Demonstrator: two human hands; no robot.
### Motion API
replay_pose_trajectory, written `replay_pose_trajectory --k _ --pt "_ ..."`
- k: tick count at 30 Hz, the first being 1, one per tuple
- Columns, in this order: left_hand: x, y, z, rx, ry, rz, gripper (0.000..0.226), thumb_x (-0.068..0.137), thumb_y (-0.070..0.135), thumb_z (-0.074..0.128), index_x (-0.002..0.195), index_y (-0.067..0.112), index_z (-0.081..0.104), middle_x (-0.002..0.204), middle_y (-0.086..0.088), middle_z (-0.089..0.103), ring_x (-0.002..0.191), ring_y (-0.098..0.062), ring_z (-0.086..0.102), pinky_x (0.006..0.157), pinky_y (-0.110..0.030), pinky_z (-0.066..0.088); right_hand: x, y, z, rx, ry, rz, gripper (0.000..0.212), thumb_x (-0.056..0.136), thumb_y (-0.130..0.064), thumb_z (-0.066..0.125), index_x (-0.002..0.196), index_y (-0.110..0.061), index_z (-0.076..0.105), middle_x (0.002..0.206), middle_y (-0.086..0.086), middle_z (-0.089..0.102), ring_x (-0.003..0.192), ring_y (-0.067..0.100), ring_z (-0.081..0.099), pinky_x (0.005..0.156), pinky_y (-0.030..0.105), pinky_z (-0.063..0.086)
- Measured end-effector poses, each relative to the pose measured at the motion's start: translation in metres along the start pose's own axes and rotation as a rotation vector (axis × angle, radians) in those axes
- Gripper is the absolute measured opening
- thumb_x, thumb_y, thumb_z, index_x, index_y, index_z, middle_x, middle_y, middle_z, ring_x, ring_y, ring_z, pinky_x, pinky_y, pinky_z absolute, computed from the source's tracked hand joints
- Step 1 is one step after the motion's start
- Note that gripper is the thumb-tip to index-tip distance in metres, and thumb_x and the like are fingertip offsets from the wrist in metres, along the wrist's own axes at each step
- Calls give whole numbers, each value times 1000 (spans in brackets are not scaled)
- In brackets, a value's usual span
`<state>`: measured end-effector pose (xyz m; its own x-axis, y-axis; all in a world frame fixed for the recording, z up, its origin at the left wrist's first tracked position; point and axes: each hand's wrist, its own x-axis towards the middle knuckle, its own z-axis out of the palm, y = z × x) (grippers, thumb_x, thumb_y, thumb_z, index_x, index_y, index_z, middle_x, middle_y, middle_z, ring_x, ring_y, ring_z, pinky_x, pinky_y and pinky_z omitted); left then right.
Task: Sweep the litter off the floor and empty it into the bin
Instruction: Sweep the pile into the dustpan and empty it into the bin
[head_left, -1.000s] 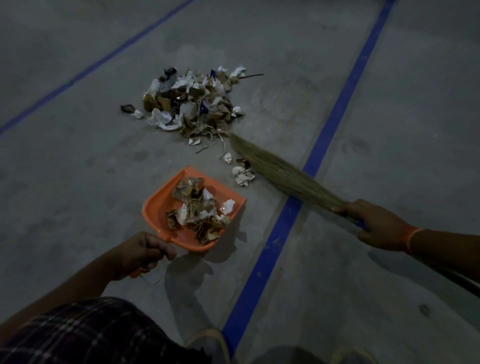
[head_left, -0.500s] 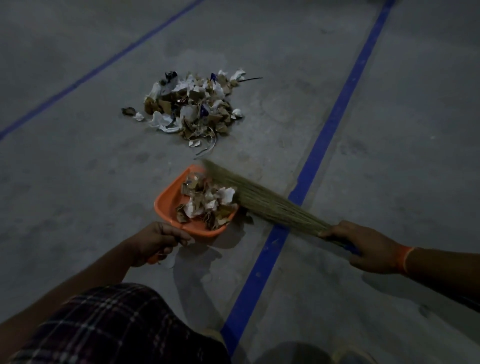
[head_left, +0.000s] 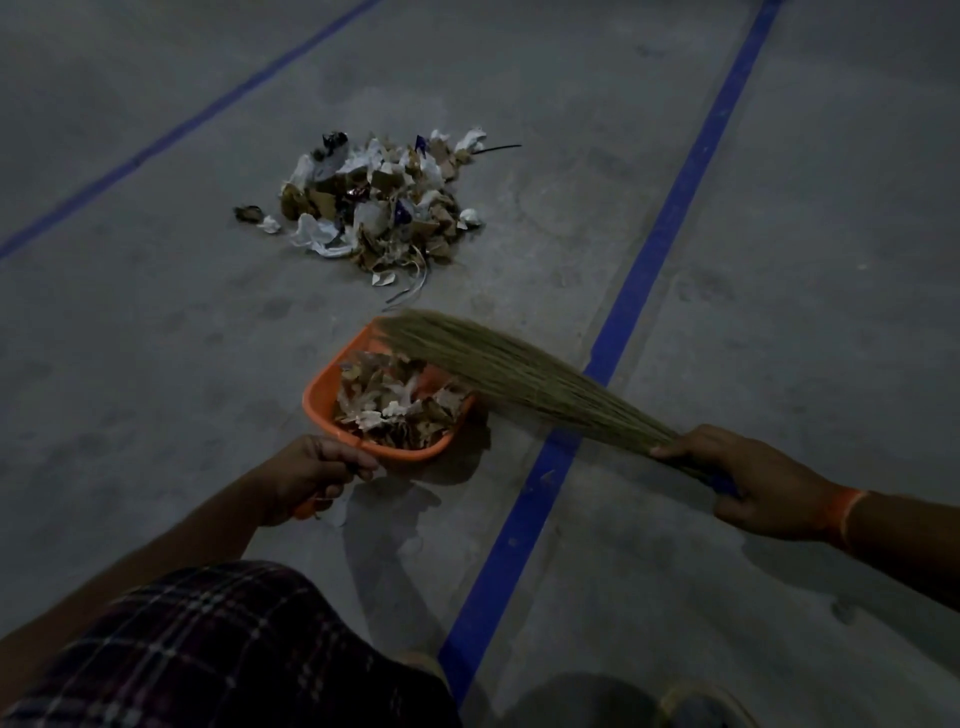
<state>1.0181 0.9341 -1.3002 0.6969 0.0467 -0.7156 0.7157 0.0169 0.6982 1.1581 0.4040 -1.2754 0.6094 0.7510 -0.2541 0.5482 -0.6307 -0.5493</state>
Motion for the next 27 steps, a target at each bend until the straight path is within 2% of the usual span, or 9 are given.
replay_pose_trajectory --k 5,10,17,22,25,27 --pt "1 3 2 29 17 9 42 91 -17 41 96 3 78 91 -15 70 42 -12 42 35 -13 29 -1 1 -5 14 10 36 80 72 -10 67 138 -49 43 121 -16 52 109 -3 51 91 17 45" --pt "-1 6 3 5 32 28 43 92 -17 40 93 2 78 87 -18 67 41 -12 42 33 -14 30 2 -3 -12 59 53 47 80 69 -8 67 136 -47 47 123 -19 52 112 -7 51 89 5 38" --pt "1 26 11 -10 36 60 42 92 -19 40 89 -1 77 83 -14 70 40 -11 43 33 -15 31 12 -5 -25 90 82 114 77 69 -18 63 136 -52 43 130 -15 50 113 -3 51 95 16 39" --pt "20 54 22 71 14 117 38 93 -17 41 95 -2 76 90 -20 67 42 -12 44 35 -17 31 26 -12 -33 135 121 143 75 74 -12 64 136 -48 45 137 -14 48 120 6 50 104 29 41" --pt "27 74 35 101 10 140 39 93 -18 40 94 -1 76 89 -16 70 42 -11 45 35 -18 32 34 -21 -38 196 168 162 70 84 -1 61 135 -46 45 135 -19 47 120 -1 47 108 28 38" --pt "29 85 45 109 -2 150 39 93 -18 40 96 -2 75 87 -14 71 43 -11 45 34 -19 32 37 -25 -41 227 170 173 69 89 -2 57 138 -48 41 136 -23 42 109 -13 49 103 22 41"
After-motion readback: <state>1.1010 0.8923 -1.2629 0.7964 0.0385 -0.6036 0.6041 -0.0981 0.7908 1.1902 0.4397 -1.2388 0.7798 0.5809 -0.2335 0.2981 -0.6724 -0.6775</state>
